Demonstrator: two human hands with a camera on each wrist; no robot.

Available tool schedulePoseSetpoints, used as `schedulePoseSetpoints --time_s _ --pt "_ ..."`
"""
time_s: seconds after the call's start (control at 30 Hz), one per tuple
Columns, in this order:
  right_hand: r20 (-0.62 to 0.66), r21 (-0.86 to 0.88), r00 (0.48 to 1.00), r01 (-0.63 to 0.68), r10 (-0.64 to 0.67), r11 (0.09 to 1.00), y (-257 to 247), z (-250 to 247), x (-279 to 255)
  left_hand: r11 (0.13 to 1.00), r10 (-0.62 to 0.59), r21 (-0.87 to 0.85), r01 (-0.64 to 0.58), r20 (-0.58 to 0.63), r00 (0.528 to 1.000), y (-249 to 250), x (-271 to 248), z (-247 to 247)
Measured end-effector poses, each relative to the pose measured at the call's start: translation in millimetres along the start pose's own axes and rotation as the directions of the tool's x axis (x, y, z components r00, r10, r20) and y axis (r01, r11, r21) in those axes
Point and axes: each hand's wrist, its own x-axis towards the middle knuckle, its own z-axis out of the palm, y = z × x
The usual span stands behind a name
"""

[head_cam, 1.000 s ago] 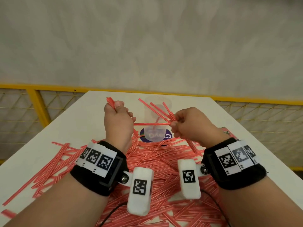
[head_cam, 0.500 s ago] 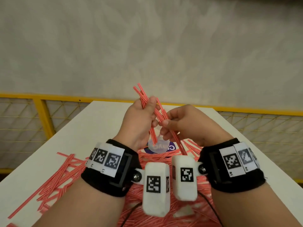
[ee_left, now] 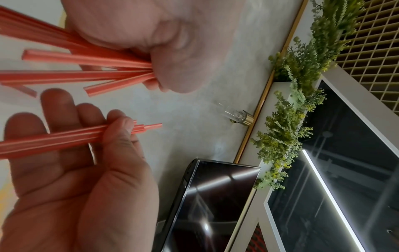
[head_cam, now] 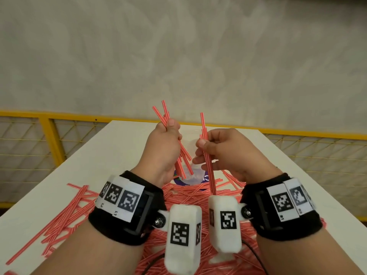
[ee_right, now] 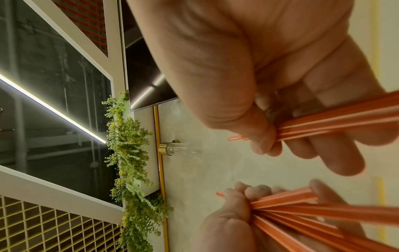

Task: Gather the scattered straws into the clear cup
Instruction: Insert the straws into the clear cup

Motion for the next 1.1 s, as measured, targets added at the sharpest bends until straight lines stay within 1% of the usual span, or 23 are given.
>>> schedulePoseSetpoints --time_s 0.1,0.17,0.27,0.37,0.43,0.53,0.67,0.77,0.83,0.87,0.93,1.0,1.03,1.1 --pt "-0.034 0.047 0.999 0.022 -0.021 0.999 -0.5 0.3 1.4 1.000 -0.020 0.011 0.019 0.081 0.996 -0.2 -3.4 2.0" --pt "-0.055 0.088 0.998 0.017 -0.012 0.996 -0.6 3.4 2.1 0.997 -0.029 0.073 0.019 0.133 0.991 -1.8 -4.2 2.1" --pt "-0.078 0.109 0.997 0.012 -0.004 0.994 0.6 7.5 2.4 0.989 -0.098 0.128 0.073 0.203 0.974 -4.1 -4.8 1.2" --pt "-0.114 0.211 0.993 0.019 0.006 0.977 0.4 9.2 0.3 0.986 -0.165 0.021 0.165 0.243 0.956 -3.5 -5.3 0.7" --pt "-0.162 0.208 0.987 0.028 0.006 0.978 -0.1 8.7 0.4 0.983 -0.173 -0.011 0.183 0.267 0.948 -1.7 -5.7 0.1" --pt "-0.210 0.142 0.977 0.074 -0.043 0.987 0.6 8.9 2.8 0.984 -0.166 -0.009 0.176 0.281 0.945 0.4 -6.2 -0.9" --pt "-0.185 0.033 0.968 0.180 -0.171 0.983 2.4 11.6 1.6 0.987 -0.158 0.029 0.156 0.265 0.951 0.9 -6.1 -2.2" --pt "-0.176 -0.067 0.942 0.278 -0.285 0.958 1.5 13.6 0.6 0.988 -0.151 0.029 0.148 0.271 0.951 2.3 -3.3 -5.0" --pt "-0.177 -0.147 0.933 0.290 -0.314 0.946 2.1 11.3 2.3 0.987 -0.155 0.007 0.159 0.277 0.948 3.9 -1.1 -8.2" --pt "-0.175 -0.194 0.934 0.278 -0.312 0.941 3.5 8.5 3.7 0.986 -0.157 -0.010 0.167 0.282 0.946 4.6 0.3 -10.3" --pt "-0.154 -0.274 0.951 0.219 -0.267 0.936 9.9 1.4 5.8 0.982 -0.165 -0.040 0.183 0.285 0.944 5.6 3.5 -14.6" --pt "-0.063 -0.395 0.982 0.141 -0.180 0.908 19.1 -3.6 6.6 0.976 -0.181 -0.065 0.207 0.279 0.943 6.6 7.5 -19.9" --pt "-0.004 -0.478 0.992 0.106 -0.123 0.872 23.9 -4.4 6.1 0.973 -0.191 -0.071 0.218 0.280 0.941 6.8 9.3 -22.5" --pt "0.095 -0.634 0.995 0.073 -0.016 0.770 32.5 -3.3 5.6 0.971 -0.202 -0.065 0.230 0.295 0.934 6.2 12.2 -27.3"
